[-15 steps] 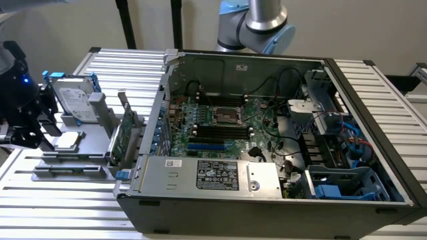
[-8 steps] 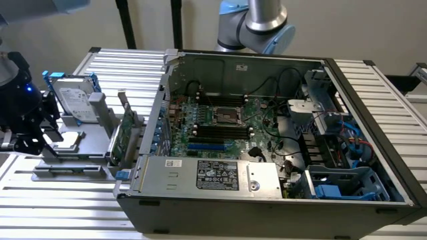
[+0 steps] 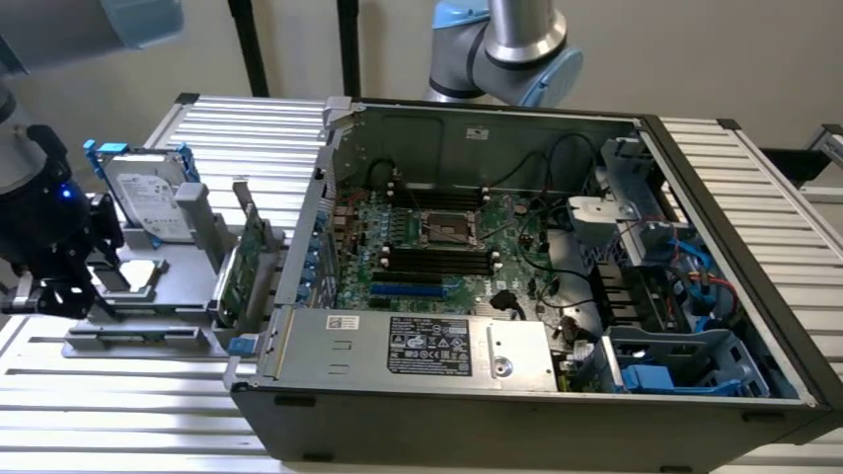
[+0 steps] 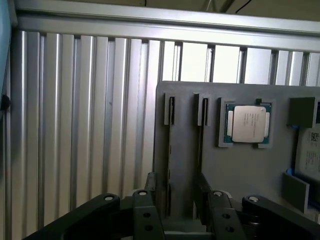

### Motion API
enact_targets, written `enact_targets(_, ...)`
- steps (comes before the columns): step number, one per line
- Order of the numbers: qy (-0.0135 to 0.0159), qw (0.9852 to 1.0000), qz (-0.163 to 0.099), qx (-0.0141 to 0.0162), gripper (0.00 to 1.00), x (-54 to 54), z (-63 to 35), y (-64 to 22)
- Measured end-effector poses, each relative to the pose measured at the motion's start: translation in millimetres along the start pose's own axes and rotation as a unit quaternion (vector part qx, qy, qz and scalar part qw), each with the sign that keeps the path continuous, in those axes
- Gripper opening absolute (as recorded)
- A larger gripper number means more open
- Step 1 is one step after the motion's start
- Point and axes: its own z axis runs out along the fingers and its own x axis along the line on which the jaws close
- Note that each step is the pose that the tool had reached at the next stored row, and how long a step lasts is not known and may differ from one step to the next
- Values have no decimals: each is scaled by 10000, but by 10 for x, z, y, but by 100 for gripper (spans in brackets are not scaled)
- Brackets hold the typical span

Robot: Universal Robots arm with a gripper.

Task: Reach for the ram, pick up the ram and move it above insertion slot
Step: 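Pick up the ram and move it above insertion slot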

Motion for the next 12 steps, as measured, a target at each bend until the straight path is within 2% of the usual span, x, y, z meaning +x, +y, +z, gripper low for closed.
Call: enact_targets(12,0,10000,0,1,42,16,220,-40)
